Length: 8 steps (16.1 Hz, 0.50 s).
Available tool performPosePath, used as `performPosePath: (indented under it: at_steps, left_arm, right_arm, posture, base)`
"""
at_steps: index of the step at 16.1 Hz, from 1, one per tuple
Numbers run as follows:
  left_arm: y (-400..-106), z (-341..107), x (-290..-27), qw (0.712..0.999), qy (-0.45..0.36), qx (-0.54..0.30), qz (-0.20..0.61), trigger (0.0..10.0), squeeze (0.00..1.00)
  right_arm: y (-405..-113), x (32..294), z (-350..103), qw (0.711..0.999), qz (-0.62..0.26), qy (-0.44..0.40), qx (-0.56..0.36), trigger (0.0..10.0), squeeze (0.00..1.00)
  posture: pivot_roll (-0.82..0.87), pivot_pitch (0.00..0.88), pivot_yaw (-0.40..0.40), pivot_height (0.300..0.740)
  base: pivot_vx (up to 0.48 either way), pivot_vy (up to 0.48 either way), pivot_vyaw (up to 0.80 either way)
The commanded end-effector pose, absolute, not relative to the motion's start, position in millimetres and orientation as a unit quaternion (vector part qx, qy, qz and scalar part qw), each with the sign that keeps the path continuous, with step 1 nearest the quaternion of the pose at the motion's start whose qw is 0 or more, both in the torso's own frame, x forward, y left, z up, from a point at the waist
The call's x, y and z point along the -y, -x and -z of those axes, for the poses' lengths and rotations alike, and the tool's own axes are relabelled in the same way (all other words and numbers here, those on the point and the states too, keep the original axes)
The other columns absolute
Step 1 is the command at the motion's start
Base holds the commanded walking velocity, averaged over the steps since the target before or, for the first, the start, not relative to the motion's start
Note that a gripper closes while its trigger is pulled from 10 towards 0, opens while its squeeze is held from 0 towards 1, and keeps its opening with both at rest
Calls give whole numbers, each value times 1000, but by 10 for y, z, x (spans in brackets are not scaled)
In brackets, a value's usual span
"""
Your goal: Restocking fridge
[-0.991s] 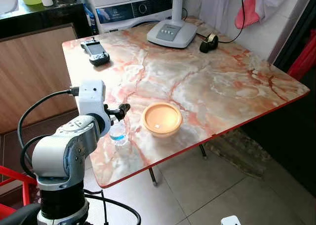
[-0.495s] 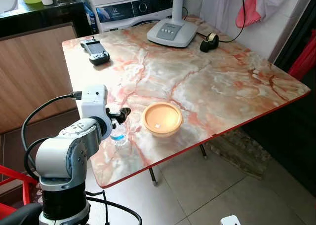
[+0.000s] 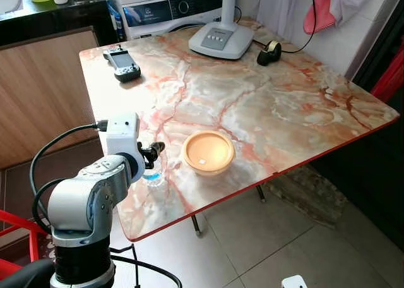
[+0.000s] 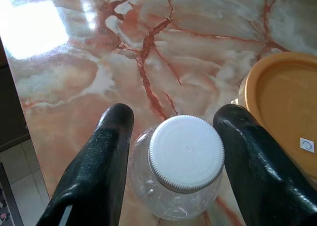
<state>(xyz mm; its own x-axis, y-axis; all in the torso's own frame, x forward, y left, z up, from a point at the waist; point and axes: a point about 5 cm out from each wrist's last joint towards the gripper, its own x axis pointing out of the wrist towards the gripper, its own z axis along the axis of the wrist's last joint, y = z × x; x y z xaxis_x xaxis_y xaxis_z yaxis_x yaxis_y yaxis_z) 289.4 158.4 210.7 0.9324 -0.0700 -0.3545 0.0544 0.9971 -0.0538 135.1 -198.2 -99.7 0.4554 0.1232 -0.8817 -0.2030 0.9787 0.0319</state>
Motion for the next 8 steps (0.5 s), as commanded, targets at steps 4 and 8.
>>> performPosePath:
  at_steps: [4, 8]
  left_arm:
    - [-2883, -2128, -1602, 983, 0, -181, 26, 0, 0]
    - [-2884, -2127, -1596, 983, -5, -181, 27, 0, 0]
  right_arm:
    - [-1311, 1991, 1011, 847, -97, 41, -520, 10000, 0]
    - [-1310, 1987, 1011, 847, -98, 40, -521, 10000, 0]
  posture:
    - [130, 95, -14, 740]
    - [129, 93, -13, 740]
  base:
    - [0, 0, 0]
    - [0, 0, 0]
